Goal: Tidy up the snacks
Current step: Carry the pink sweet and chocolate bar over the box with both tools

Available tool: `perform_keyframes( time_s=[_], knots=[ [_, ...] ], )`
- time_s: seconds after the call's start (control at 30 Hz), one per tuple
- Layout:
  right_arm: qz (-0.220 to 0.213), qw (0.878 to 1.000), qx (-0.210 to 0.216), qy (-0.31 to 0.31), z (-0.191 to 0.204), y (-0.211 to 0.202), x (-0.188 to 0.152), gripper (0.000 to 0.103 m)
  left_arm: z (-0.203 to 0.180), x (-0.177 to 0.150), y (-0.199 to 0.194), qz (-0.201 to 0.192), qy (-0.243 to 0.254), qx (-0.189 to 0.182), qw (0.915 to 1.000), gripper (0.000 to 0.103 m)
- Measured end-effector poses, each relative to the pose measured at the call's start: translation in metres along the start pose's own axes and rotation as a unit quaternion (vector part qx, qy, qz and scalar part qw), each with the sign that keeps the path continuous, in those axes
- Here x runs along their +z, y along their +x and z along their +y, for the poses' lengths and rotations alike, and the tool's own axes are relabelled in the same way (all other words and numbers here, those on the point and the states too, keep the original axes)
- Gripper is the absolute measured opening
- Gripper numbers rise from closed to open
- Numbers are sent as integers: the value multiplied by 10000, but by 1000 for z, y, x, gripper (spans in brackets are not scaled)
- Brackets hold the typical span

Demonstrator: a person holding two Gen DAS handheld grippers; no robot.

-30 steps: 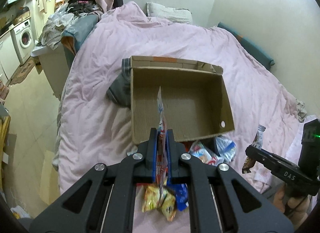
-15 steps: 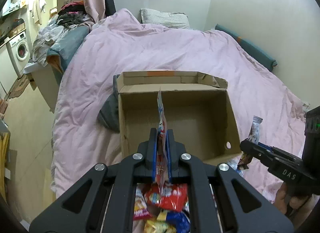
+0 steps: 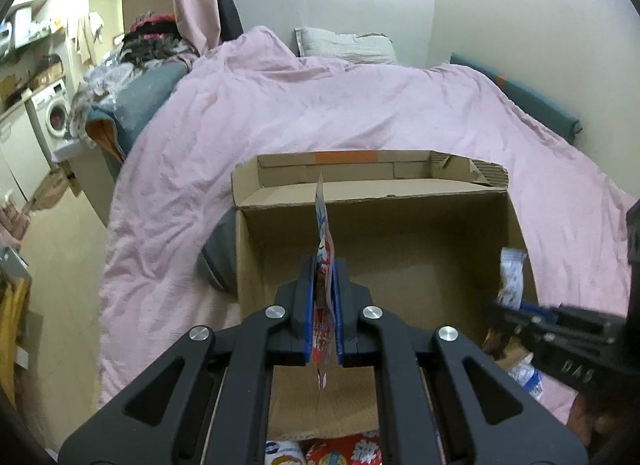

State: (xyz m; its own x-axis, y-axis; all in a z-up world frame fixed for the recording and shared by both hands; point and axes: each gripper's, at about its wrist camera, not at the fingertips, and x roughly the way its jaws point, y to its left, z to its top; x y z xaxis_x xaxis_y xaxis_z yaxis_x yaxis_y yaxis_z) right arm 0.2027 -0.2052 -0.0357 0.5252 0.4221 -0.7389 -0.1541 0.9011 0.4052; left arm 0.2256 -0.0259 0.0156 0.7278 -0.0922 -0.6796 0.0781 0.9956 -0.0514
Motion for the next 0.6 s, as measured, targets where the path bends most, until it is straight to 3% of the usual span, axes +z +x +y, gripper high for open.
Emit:
perform_keyframes(
  time_s=[0.6],
  knots=[
    [329,9989,-66,323,-7,21,2,19,0,-13,23,337,-48,-128,9993,7]
  ],
)
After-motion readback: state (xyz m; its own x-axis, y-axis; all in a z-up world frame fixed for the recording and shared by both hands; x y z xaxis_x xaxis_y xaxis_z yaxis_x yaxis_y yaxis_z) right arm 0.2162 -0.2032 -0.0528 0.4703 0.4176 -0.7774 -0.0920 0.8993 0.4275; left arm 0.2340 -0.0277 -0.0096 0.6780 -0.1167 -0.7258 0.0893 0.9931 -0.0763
